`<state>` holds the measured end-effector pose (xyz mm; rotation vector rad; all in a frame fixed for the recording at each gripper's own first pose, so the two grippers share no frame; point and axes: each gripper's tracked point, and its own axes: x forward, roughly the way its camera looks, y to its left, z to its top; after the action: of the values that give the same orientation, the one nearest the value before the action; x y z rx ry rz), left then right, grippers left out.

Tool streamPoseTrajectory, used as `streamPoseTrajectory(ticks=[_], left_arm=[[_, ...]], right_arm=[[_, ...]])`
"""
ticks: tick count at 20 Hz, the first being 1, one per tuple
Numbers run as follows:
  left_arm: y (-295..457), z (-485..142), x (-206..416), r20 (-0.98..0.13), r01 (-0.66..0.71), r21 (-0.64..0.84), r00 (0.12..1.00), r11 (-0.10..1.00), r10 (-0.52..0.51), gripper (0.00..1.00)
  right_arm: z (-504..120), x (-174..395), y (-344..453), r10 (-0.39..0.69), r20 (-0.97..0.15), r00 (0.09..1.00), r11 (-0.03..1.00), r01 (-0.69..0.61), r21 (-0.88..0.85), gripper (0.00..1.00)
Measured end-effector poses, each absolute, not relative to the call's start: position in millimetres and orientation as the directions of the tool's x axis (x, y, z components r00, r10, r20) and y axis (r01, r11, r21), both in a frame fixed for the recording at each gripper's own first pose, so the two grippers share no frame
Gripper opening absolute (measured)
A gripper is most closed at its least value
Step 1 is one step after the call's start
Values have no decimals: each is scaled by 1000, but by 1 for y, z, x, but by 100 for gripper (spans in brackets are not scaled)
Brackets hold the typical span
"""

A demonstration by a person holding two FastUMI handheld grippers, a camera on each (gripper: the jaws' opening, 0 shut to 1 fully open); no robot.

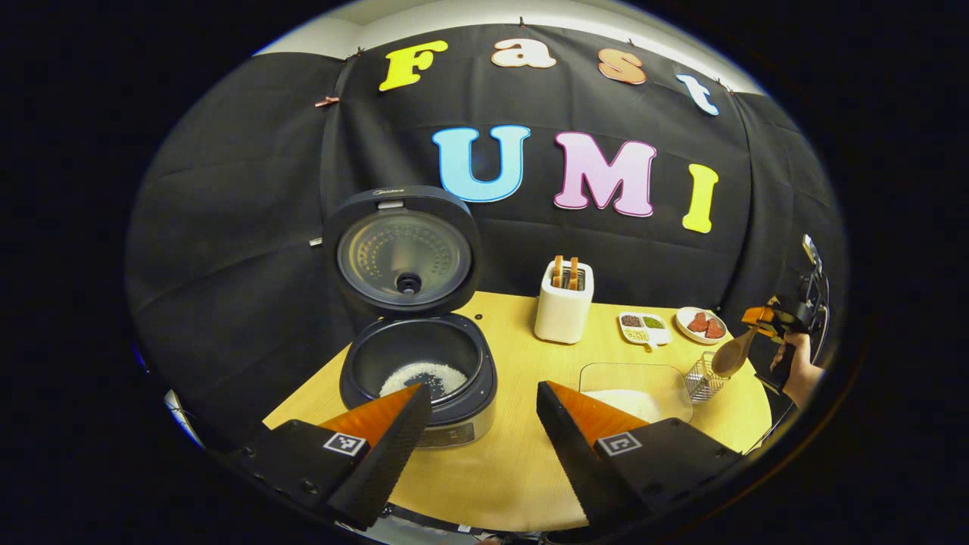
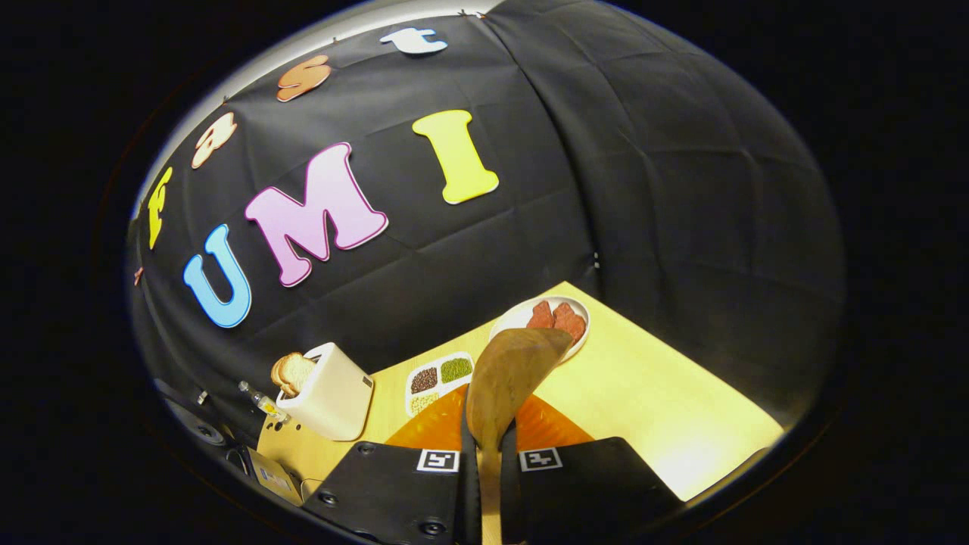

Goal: Close the left gripper, press the button to open the rice cooker; take a wooden spoon from the chopstick holder with the right hand, scoop a spoonful of rice and pour it into the rice cooker, then put the wooden spoon back into the chopstick holder.

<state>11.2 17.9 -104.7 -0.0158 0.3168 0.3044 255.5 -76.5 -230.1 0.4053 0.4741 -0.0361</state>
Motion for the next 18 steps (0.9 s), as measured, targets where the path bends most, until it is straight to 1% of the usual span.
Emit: streamPoseTrajectory(ticks=[3, 4, 5, 7, 11, 13, 14, 16, 17, 18], left_arm=[[16, -113, 2, -337, -331, 20, 886, 943, 318, 95], [16, -115, -1, -344, -349, 11, 879, 937, 331, 95], [16, -115, -3, -346, -367, 1, 873, 930, 345, 95], [15, -114, -7, -344, -395, -5, 863, 919, 369, 95], [15, -100, -5, -315, -423, 6, 859, 906, 403, 95], [17, -86, 1, -281, -428, 8, 866, 904, 413, 95], [17, -75, 6, -256, -427, -1, 874, 904, 413, 95], [20, -52, 15, -211, -434, -22, 883, 901, 420, 95], [24, -40, 18, -185, -439, -27, 885, 898, 427, 95], [29, -25, 23, -159, -443, -32, 887, 896, 433, 95]], right_arm=[[-256, 263, -78, 48, -477, 878, 915, 153, 374, 14], [-263, 267, -79, 45, -487, 872, 914, 161, 373, 19], [-271, 269, -79, 43, -496, 867, 909, 172, 380, 14], [-283, 272, -81, 44, -513, 857, 894, 196, 403, 14], [-300, 269, -74, 100, -543, 834, 876, 185, 446, 18], [-294, 268, -75, 104, -524, 845, 881, 166, 443, 21], [-292, 269, -77, 105, -521, 847, 883, 162, 440, 28], [-288, 265, -80, 118, -520, 846, 882, 151, 446, 63], [-286, 261, -81, 127, -522, 843, 881, 146, 450, 62], [-284, 256, -83, 129, -522, 843, 885, 139, 444, 71]])
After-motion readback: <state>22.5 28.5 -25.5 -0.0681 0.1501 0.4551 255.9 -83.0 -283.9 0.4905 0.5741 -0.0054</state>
